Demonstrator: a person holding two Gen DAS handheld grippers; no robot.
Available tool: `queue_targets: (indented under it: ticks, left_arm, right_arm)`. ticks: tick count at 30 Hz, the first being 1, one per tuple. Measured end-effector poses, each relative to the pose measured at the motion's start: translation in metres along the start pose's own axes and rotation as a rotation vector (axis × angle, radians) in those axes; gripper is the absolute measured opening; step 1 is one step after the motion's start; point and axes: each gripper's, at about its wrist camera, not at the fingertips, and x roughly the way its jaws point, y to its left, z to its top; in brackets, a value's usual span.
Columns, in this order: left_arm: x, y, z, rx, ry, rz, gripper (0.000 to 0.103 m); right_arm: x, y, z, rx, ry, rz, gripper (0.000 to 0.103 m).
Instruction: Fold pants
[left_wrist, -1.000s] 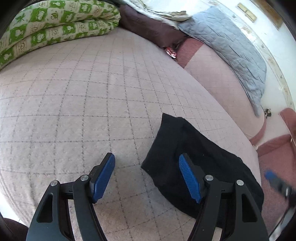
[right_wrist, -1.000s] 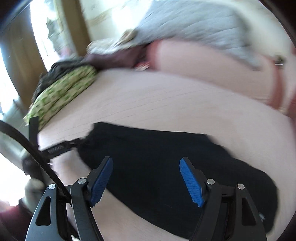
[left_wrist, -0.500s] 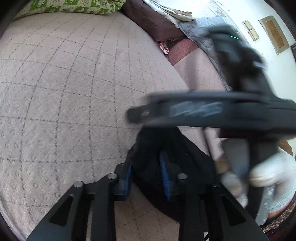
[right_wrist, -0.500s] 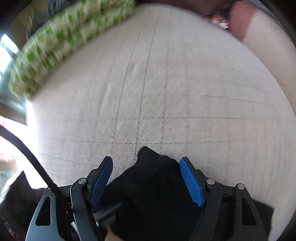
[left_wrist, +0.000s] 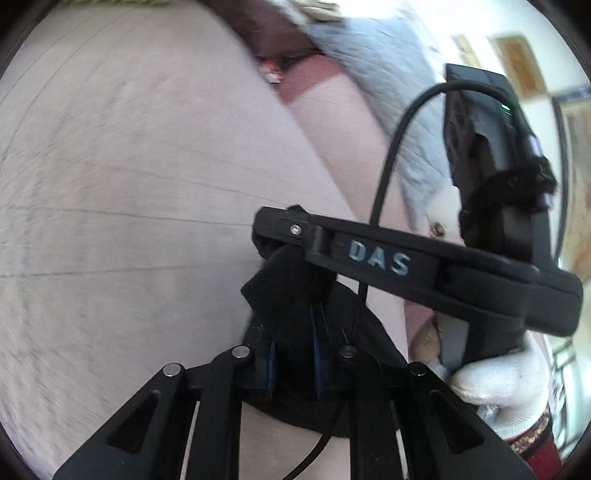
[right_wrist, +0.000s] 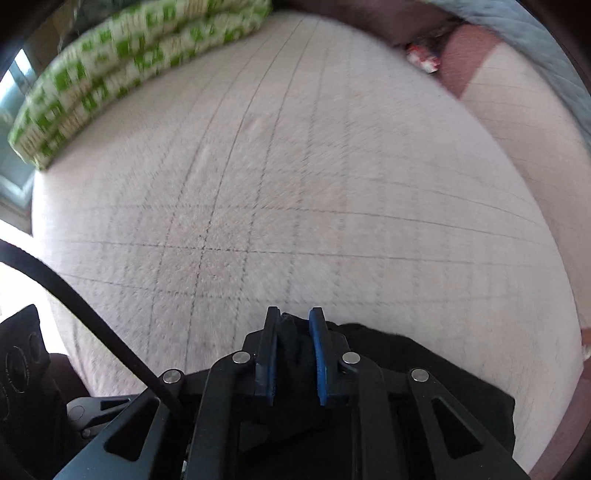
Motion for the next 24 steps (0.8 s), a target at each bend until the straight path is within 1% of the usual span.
queue_targets:
  ticks: [1, 2, 5, 6, 7, 8, 9, 10, 11, 12, 13, 14, 15, 16, 17, 18, 19, 20, 21, 22, 23, 24]
  left_arm:
    - [0.003, -0.016, -0.005, 0.038, 0.005, 0.001, 0.014]
    - [0.007, -0.025, -0.008, 0.053, 0.013, -0.004, 0.014]
    - [0.03, -0.052, -0.023, 0.061, 0.065, -0.039, 0.014]
    - [0.04, -0.064, -0.03, 0.08, 0.084, -0.039, 0.014]
    - [0.047, -0.072, -0.035, 0.103, 0.097, -0.032, 0.014]
    - [0.058, -0.084, -0.044, 0.14, 0.114, -0.016, 0.016]
    - [0.069, -0.093, -0.052, 0.172, 0.134, 0.002, 0.017]
    - [0.081, -0.103, -0.058, 0.202, 0.158, 0.021, 0.02]
    - [0.091, -0.113, -0.067, 0.236, 0.193, 0.037, 0.024]
    - [0.097, -0.119, -0.072, 0.257, 0.221, 0.041, 0.027]
    - [0.1, -0.128, -0.079, 0.28, 0.257, 0.03, 0.031]
    - [0.098, -0.133, -0.085, 0.299, 0.273, 0.013, 0.036]
    - [0.093, -0.138, -0.09, 0.322, 0.285, 0.0, 0.039]
    - [0.087, -0.142, -0.092, 0.343, 0.294, -0.01, 0.045]
    - [0.079, -0.147, -0.096, 0.359, 0.3, -0.02, 0.049]
    - [0.071, -0.149, -0.096, 0.37, 0.298, -0.029, 0.05]
    - [0.059, -0.146, -0.098, 0.38, 0.293, -0.028, 0.052]
    - [0.053, -0.145, -0.094, 0.388, 0.28, -0.011, 0.053]
    - [0.051, -0.143, -0.089, 0.388, 0.26, 0.023, 0.054]
    - [0.052, -0.139, -0.082, 0.38, 0.243, 0.065, 0.055]
    - [0.05, -0.131, -0.084, 0.369, 0.236, 0.102, 0.055]
    - [0.056, -0.124, -0.079, 0.342, 0.226, 0.144, 0.055]
  right_arm:
    - [-0.01, -0.008, -0.007, 0.018, -0.019, 0.001, 0.017]
    - [-0.02, -0.017, -0.016, 0.037, -0.038, 0.006, 0.017]
    - [-0.051, -0.051, -0.042, 0.114, -0.094, 0.024, 0.017]
    - [-0.057, -0.067, -0.053, 0.149, -0.11, 0.032, 0.017]
    - [-0.063, -0.084, -0.063, 0.181, -0.123, 0.039, 0.017]
    - [-0.068, -0.103, -0.082, 0.231, -0.142, 0.046, 0.017]
    - [-0.069, -0.115, -0.094, 0.266, -0.152, 0.047, 0.017]
    - [-0.069, -0.134, -0.114, 0.318, -0.167, 0.046, 0.02]
    - [-0.07, -0.148, -0.124, 0.35, -0.174, 0.044, 0.024]
    - [-0.067, -0.168, -0.144, 0.402, -0.177, 0.018, 0.032]
    - [-0.064, -0.181, -0.155, 0.434, -0.171, -0.02, 0.034]
    - [-0.063, -0.198, -0.175, 0.485, -0.157, -0.071, 0.034]
    - [-0.064, -0.209, -0.187, 0.522, -0.159, -0.076, 0.034]
    - [-0.068, -0.218, -0.2, 0.561, -0.173, -0.067, 0.037]
    - [-0.075, -0.228, -0.213, 0.596, -0.197, -0.064, 0.039]
    - [-0.086, -0.235, -0.226, 0.618, -0.23, -0.08, 0.039]
    - [-0.096, -0.238, -0.234, 0.624, -0.256, -0.097, 0.039]
    - [-0.109, -0.239, -0.242, 0.629, -0.297, -0.105, 0.039]
    - [-0.117, -0.238, -0.246, 0.634, -0.324, -0.082, 0.039]
    - [-0.124, -0.235, -0.248, 0.641, -0.355, -0.022, 0.039]
    - [-0.125, -0.229, -0.246, 0.645, -0.375, 0.038, 0.039]
    - [-0.124, -0.221, -0.244, 0.65, -0.395, 0.125, 0.039]
